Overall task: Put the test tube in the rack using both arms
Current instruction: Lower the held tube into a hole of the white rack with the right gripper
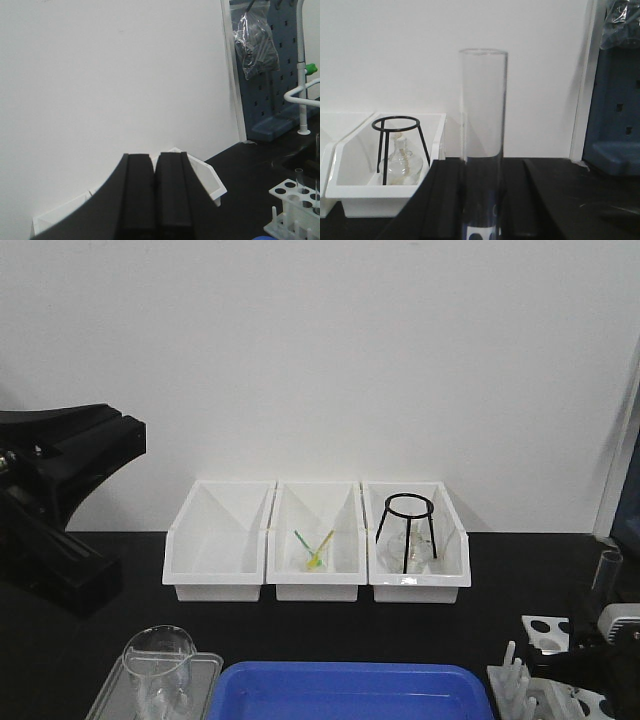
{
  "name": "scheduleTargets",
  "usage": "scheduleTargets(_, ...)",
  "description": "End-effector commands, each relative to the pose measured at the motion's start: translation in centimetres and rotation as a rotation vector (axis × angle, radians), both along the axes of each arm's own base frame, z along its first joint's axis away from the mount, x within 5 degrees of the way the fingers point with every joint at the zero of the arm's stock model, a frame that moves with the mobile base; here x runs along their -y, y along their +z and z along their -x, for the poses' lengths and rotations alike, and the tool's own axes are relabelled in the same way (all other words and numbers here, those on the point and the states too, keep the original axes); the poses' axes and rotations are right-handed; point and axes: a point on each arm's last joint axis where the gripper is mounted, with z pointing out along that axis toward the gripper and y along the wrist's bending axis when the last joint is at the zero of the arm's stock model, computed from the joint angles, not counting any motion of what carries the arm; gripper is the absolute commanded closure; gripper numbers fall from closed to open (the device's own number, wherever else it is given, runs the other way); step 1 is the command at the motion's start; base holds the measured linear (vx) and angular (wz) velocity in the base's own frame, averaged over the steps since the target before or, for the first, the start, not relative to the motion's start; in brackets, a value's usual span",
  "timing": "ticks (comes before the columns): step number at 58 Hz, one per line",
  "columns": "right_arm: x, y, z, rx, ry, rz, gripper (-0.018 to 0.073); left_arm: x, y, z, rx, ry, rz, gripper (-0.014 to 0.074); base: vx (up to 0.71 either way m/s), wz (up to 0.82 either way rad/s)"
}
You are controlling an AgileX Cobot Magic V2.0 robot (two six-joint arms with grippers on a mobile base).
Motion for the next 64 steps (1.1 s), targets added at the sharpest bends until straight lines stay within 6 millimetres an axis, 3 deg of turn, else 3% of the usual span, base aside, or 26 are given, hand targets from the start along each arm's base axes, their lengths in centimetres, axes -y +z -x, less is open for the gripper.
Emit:
scheduleTargets(1, 0.1, 2.5, 0.0, 0.200, -0.011, 0.003, 0.0567, -0.2, 1.3, 0.5, 0.050, -0.022, 0.021, 0.0603, 0.00, 0.00)
scheduleTargets(18, 0.1, 2.1, -0.1, 0.176, -0.007, -0.013, 0.0567, -0.2, 1.3, 0.5, 0.050, -0.022, 0.021, 0.0603, 0.00, 0.00)
scheduleTargets(36, -0.1, -2.0, -1.3, 0.051, -0.005, -0.024, 0.0567, -0.2, 1.3, 0.5, 0.045, -0.023, 0.029, 0.0603, 0.00, 0.00)
scheduleTargets(50, 0.0, -2.8, -1.4, 0.030, -0.008, -0.033, 0.0559, -0.2, 1.3, 0.5, 0.044, -0.023, 0.030, 0.0603, 0.00, 0.00)
scheduleTargets(64, 0.0, -2.8, -1.4, 0.030, -0.008, -0.031, 0.0414, -0.2, 1.3, 0.5, 0.044, -0.023, 0.031, 0.0603, 0.00, 0.00)
